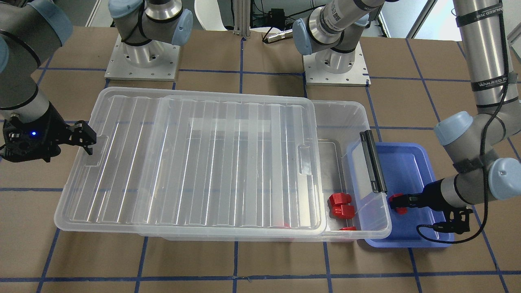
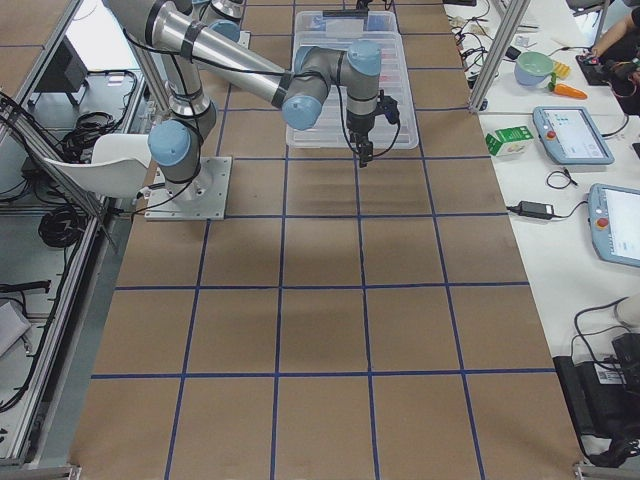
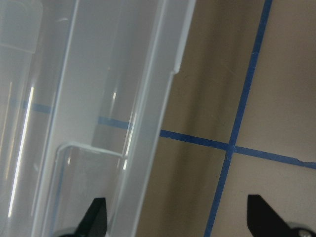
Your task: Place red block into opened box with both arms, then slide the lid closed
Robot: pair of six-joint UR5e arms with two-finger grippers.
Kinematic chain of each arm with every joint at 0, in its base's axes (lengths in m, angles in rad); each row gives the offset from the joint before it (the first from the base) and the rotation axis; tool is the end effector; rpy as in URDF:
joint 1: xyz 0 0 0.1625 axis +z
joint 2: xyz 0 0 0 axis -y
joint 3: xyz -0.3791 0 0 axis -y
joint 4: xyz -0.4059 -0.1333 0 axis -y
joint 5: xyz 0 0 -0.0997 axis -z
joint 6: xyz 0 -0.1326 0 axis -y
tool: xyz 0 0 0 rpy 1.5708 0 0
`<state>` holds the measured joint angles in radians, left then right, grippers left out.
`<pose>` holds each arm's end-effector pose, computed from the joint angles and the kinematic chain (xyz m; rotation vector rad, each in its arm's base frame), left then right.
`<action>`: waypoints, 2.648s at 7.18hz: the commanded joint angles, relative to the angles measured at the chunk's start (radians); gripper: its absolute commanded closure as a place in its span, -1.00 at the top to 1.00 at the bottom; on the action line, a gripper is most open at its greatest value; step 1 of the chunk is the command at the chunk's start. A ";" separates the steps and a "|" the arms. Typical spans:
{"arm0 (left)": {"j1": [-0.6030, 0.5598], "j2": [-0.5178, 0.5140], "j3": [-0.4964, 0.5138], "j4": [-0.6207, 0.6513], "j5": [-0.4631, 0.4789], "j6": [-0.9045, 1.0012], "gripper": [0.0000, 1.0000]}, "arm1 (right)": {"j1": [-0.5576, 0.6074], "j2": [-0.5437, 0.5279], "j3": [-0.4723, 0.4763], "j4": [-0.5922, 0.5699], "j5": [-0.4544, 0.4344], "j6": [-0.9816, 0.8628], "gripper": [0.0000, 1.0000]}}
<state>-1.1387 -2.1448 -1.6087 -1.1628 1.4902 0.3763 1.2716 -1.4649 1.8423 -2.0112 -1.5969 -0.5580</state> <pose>0.1243 -0.6133 0.0981 0.0954 -2.9771 -0.2329 -0.0307 -0.5402 0.2639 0.3976 -3.0652 0.0718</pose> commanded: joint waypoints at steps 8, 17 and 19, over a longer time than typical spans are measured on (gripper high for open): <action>-0.016 0.074 0.019 -0.017 0.011 0.009 -1.00 | -0.140 -0.002 -0.002 -0.003 -0.002 -0.063 1.00; -0.258 0.279 0.208 -0.356 0.051 -0.198 -1.00 | -0.176 -0.095 -0.018 0.073 0.012 -0.045 1.00; -0.353 0.273 0.167 -0.350 0.041 -0.304 -1.00 | -0.176 -0.161 -0.087 0.199 0.012 -0.042 1.00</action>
<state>-1.4357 -1.8676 -1.4186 -1.5162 1.5360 0.1373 1.0946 -1.5929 1.8023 -1.8893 -1.5847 -0.6029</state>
